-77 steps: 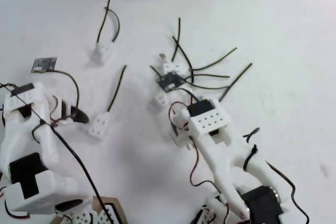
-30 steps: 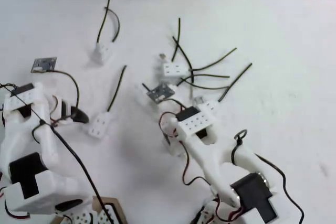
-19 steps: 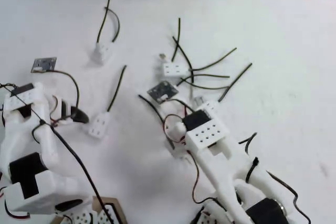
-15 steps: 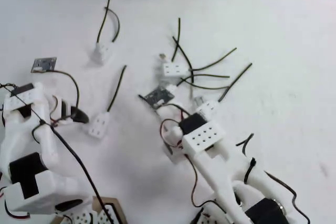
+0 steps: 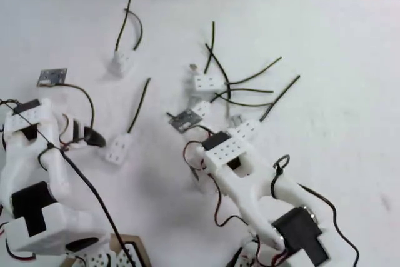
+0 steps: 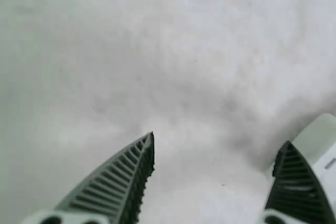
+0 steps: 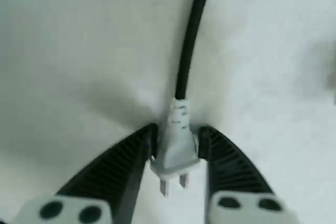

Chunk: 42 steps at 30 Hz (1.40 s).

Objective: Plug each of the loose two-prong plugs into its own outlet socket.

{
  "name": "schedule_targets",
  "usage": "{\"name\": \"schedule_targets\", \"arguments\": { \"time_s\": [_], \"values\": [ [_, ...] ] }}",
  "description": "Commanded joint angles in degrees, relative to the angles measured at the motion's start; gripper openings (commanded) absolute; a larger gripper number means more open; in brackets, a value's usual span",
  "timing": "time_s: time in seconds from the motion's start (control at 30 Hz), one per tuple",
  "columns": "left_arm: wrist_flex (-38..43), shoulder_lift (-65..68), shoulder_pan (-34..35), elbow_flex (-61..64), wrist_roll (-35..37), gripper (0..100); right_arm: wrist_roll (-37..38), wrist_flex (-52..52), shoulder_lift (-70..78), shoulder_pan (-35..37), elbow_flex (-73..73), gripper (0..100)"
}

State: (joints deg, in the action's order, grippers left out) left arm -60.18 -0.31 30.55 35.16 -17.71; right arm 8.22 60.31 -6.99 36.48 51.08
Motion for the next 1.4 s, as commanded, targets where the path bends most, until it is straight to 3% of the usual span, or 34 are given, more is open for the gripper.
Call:
{"name": "schedule_targets", "arguments": {
  "time_s": [0.0,0.2,0.57,0.83,1.13,1.37],
  "values": [
    [0.53,-2.24,0.22,0.0,0.09,35,4.22,-2.95,3.56,0.66,-0.53,4.1],
    [0.53,-2.15,0.22,0.0,0.09,35,5.98,-3.82,1.8,-2.95,-0.53,1.7],
    [0.53,-2.15,0.22,0.0,0.09,35,5.45,-0.66,-7.78,-3.38,-0.53,1.8],
    [0.53,-2.15,0.22,0.0,0.09,35,0.53,-8.22,-8.48,-12.62,-2.37,1.8],
    [0.53,-2.15,0.22,0.0,0.09,35,0.79,-7.16,-9.27,-12.0,-3.78,1.8],
    [0.53,-2.15,0.22,0.0,0.09,35,0.62,-2.33,-22.11,-9.27,-4.13,1.8]
  ]
}}
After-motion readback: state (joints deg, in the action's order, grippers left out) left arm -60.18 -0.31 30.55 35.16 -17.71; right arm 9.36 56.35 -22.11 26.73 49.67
